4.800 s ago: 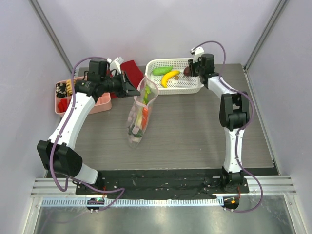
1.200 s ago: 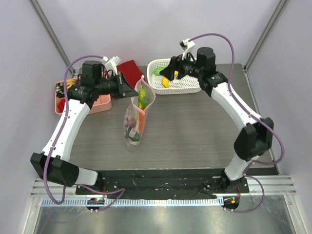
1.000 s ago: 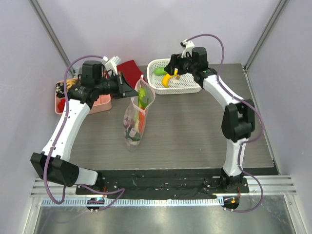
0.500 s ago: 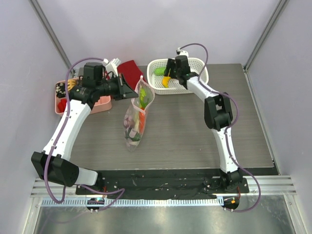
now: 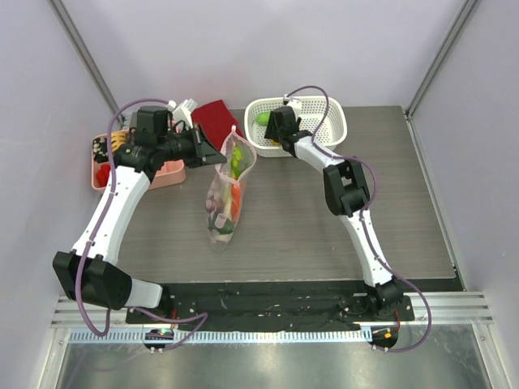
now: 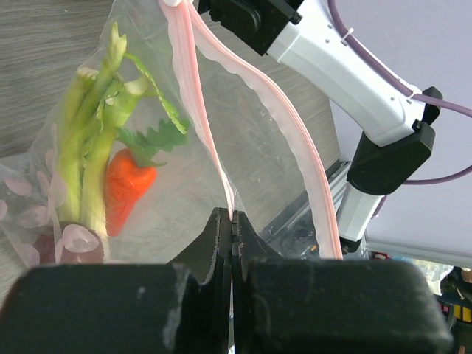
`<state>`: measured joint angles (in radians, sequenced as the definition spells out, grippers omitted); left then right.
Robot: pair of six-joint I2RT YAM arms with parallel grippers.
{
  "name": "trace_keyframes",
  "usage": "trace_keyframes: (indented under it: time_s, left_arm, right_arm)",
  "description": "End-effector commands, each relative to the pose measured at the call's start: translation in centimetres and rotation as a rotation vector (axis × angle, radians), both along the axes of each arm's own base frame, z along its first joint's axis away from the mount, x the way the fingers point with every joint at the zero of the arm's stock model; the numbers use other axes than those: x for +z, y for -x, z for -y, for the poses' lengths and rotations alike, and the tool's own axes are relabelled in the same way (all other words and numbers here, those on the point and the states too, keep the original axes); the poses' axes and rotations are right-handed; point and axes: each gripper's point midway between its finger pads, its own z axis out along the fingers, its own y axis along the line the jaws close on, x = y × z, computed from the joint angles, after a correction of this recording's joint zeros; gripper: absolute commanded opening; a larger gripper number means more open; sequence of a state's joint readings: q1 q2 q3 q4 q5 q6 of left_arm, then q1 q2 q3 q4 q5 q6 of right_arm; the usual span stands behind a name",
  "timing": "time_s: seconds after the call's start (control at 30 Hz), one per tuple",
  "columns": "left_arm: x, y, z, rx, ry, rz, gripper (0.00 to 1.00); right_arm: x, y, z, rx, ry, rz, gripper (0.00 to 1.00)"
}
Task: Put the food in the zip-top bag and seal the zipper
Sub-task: Pick up the fake fruit from the bin, then place the fake fruit in the zipper food storage bag.
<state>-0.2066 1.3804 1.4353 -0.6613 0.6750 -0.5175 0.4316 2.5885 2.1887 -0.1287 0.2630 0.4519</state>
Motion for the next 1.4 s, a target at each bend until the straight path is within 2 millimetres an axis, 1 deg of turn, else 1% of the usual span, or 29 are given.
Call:
trace_keyframes:
  time_s: [0.0,0.1,0.13,0.17,0.3,0.33,0.37,0.4,0.5,0.53,0.57,0.63,0.67,0.73,0.77,0.8,0.87,0.9,0.93,0.97,1.0,1.07,1.1,1.17,1.2,1.23,1.27,1.33,1.37]
  left_arm:
    - [1.4,-0.2,-0.3,-0.005,0.027,0.055,0.0]
    - [1.3,-0.3,-0.4,-0.004,0.03,0.05,0.0]
    - [1.2,-0.3,-0.3,-0.006,0.03,0.047,0.0]
    - [1.2,-0.4,-0.4,-0.005,0.03,0.047,0.0]
    - [1.3,-0.5,-0.5,-0.003,0.037,0.044,0.0]
    - [1.4,-0.4,-0.5,-0.004,0.039,0.047,0.0]
    - [1.3,-0.4,-0.5,-0.004,0.04,0.044,0.0]
    - [1.5,-0.4,-0.5,-0.002,0.042,0.047,0.0]
    - [1.6,-0.2,-0.5,-0.004,0.044,0.052,0.0]
    - [1.5,-0.2,-0.5,-0.002,0.043,0.053,0.0]
    - [1.6,-0.1,-0.6,-0.001,0.043,0.057,0.0]
    - [1.5,0.0,-0.6,-0.003,0.044,0.057,0.0]
    - [1.6,0.1,-0.6,0.0,0.043,0.064,0.0]
    - [1.5,0.1,-0.6,0.001,0.045,0.061,0.0]
    - [1.6,0.1,-0.7,0.004,0.045,0.066,0.0]
    - [1.5,0.1,-0.7,0.006,0.044,0.067,0.0]
    - [1.5,0.2,-0.7,0.007,0.044,0.068,0.0]
    - [1.5,0.3,-0.7,0.005,0.044,0.072,0.0]
    - [1.6,0.3,-0.7,0.005,0.044,0.075,0.0]
    - [1.6,0.3,-0.7,0.005,0.046,0.079,0.0]
    - [1.7,0.5,-0.7,0.004,0.047,0.08,0.0]
    - [1.9,0.6,-0.7,0.004,0.048,0.089,0.0]
    - [2.0,0.7,-0.7,0.004,0.05,0.094,0.0]
    - [2.2,1.0,-0.6,0.001,0.055,0.102,0.0]
    - [2.3,1.2,-0.5,-0.007,0.059,0.103,0.0]
    - [2.4,1.2,-0.5,-0.008,0.059,0.109,0.0]
    - [2.5,1.4,-0.4,-0.012,0.061,0.112,0.0]
    - [2.9,1.6,-0.4,-0.016,0.066,0.121,0.0]
    - [3.0,1.6,-0.3,-0.017,0.069,0.118,0.0]
  right_arm:
    - [2.0,-1.1,1.1,-0.094,0.036,0.063,0.67]
    - [1.7,-1.0,2.4,-0.137,0.094,0.056,0.59]
    - [1.9,-0.9,2.8,-0.149,0.107,0.056,0.5]
    - [1.7,-0.6,3.2,-0.155,0.118,0.044,0.47]
    - [3.9,-0.2,3.9,-0.149,0.108,0.055,0.29]
    - [5.8,-0.1,3.7,-0.135,0.086,0.077,0.26]
    - [6.3,0.1,3.9,-0.125,0.091,0.084,0.19]
    - [7.1,0.2,3.9,-0.113,0.087,0.097,0.16]
    - [11.3,0.6,4.5,-0.088,0.063,0.157,0.01]
    - [12.6,0.6,4.7,-0.084,0.051,0.185,0.01]
    - [14.8,1.1,4.7,-0.06,0.029,0.216,0.01]
    - [16.6,1.3,5.7,-0.042,0.023,0.261,0.01]
    - [19.3,1.9,5.5,0.007,-0.007,0.298,0.01]
    - [22.1,2.1,6.3,0.046,-0.038,0.352,0.01]
    - [24.8,3.3,5.2,0.144,-0.084,0.388,0.01]
    - [26.5,4.0,5.3,0.204,-0.101,0.419,0.01]
    - [28.4,6.1,3.9,0.335,-0.146,0.442,0.01]
    - [31.8,7.9,3.9,0.37,-0.159,0.506,0.01]
    - [32.0,8.8,3.8,0.386,-0.179,0.508,0.01]
    - [33.6,10.0,3.5,0.406,-0.204,0.538,0.01]
    - [36.2,11.6,3.6,0.422,-0.226,0.591,0.01]
    - [37.9,13.7,2.6,0.451,-0.271,0.608,0.01]
    - [39.8,15.7,2.1,0.483,-0.3,0.658,0.01]
    - [41.4,18.3,0.7,0.521,-0.405,0.699,0.01]
    - [42.6,20.5,0.3,0.569,-0.453,0.777,0.01]
    - [43.0,21.6,-0.2,0.601,-0.484,0.802,0.01]
    - [43.4,23.3,-1.6,0.647,-0.547,0.796,0.01]
    - [43.3,25.1,-3.3,0.705,-0.612,0.758,0.01]
    - [43.2,26.5,-4.8,0.745,-0.669,0.716,0.01]
